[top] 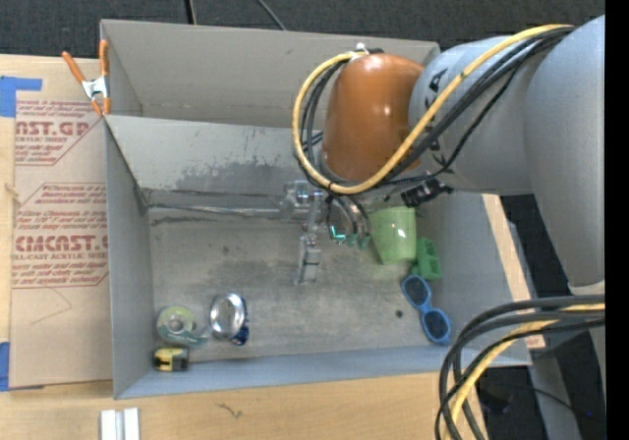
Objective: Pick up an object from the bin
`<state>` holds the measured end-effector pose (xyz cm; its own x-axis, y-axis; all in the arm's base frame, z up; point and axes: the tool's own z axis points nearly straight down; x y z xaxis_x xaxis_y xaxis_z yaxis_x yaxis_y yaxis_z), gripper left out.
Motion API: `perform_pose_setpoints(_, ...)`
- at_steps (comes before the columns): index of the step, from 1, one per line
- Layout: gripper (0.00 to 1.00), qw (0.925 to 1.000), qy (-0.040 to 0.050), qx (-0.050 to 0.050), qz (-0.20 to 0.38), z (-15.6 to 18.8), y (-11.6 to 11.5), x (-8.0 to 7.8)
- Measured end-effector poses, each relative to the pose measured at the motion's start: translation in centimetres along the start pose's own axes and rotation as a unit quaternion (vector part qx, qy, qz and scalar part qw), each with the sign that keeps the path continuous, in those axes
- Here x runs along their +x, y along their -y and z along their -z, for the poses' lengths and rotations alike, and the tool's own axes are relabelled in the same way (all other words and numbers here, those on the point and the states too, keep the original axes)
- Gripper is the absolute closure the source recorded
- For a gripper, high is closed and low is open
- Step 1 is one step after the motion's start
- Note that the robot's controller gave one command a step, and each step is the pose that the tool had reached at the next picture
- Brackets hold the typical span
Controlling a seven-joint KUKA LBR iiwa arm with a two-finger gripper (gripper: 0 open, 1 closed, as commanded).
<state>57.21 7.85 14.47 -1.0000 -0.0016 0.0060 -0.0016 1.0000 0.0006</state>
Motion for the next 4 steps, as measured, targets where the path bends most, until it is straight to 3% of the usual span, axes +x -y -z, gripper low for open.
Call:
perform_pose_setpoints(1, 0.0, 0.9923, 0.0012, 0.0, 0.124, -5.8, -7.0, 2.8)
perform_pose_setpoints(2, 0.0, 0.9631, 0.0059, 0.0, 0.269, -7.5, -11.0, 8.5)
perform_pose_setpoints(3, 1.0, 0.9634, 0.0034, 0.0, 0.268, -7.6, -10.9, 8.6)
perform_pose_setpoints(4, 1.0, 0.9679, 0.0037, 0.0, 0.251, -7.5, -9.4, 7.8)
